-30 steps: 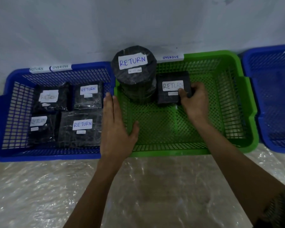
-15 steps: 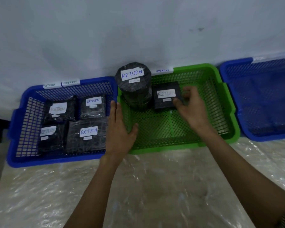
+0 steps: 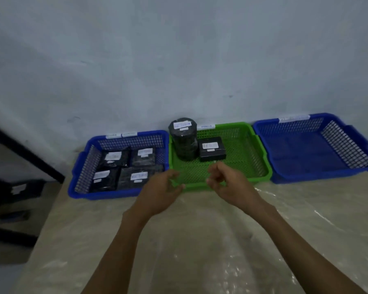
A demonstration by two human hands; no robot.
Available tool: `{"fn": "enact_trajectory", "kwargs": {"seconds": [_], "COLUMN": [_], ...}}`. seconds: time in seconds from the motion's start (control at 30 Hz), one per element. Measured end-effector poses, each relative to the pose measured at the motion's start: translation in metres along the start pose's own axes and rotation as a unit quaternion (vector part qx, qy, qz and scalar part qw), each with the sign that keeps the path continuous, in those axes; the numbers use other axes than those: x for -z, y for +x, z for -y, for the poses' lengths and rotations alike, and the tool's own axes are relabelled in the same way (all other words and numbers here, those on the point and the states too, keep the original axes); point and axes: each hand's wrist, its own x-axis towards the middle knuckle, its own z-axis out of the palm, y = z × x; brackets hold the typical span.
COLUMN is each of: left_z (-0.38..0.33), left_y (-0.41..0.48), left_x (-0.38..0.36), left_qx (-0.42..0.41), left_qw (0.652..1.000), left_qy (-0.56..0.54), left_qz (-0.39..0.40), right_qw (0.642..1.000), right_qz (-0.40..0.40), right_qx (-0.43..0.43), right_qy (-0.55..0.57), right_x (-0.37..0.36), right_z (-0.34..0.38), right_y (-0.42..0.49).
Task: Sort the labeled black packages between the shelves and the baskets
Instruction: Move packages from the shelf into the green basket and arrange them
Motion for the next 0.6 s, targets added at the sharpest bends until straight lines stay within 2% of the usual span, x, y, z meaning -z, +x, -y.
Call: {"fn": "enact_trajectory", "kwargs": {"seconds": [0.13, 0.3, 0.6], "left_z": [-0.009, -0.011, 0.027], "left_y": [-0.076, -0.174, -0.321], "left_x": [0.014, 0.026, 0.066], "left_qx": [-0.005, 0.004, 0.057], "left_qw": [0.999, 0.999, 0.989], "left_qy": [0.005, 0.012, -0.011], "left_qz": [-0.050, -0.053, -0.134], "right_qw": [0.998, 0.996, 0.984], "right_qz": [0.046, 0.084, 0.153], "right_qx": [0.029, 0.018, 0.088], "right_qy": [-0.033, -0.023, -0.034], "right_x": [0.005, -0.004, -0.058], "right_z": [0.032, 0.070, 0.147], "right_y": [-0.055, -0.130, -0.213]}}
